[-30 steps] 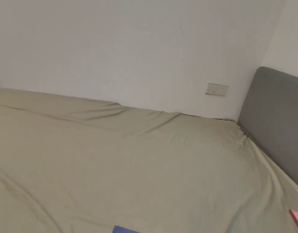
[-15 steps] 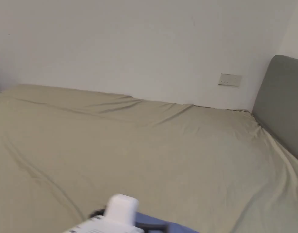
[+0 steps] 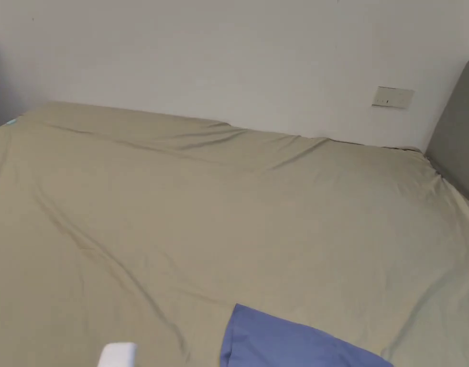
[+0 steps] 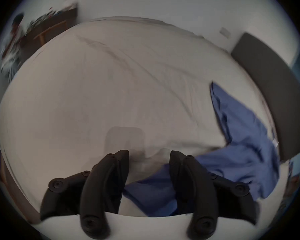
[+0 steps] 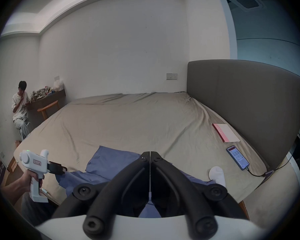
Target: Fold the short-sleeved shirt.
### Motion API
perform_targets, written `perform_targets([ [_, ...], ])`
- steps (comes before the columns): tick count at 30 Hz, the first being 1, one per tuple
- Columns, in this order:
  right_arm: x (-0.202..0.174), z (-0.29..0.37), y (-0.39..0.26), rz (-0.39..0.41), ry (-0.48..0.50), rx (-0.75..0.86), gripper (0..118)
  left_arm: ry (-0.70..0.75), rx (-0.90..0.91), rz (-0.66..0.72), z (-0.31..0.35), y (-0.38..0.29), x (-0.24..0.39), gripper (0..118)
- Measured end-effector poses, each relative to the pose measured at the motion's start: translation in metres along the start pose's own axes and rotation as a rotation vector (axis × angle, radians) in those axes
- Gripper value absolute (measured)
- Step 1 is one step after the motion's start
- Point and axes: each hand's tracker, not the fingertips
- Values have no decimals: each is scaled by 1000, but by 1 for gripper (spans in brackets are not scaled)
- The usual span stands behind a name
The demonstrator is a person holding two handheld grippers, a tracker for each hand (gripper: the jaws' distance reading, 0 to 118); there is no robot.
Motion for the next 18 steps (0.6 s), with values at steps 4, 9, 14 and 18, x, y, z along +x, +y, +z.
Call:
perform_targets([
  [4,-7,-15,4,63,1,-40,9,138,96,-225,6,-19,29,72],
  [9,-11,-19,10,83,20,-35,9,48,25,-63,9,-18,17,100],
  [14,-13,-22,7,86,32,-41,9,133,67,-88,8,-31,22,71],
  [18,-12,-24,0,78,40,-63,9,52,87,-133,15,-33,37,8],
])
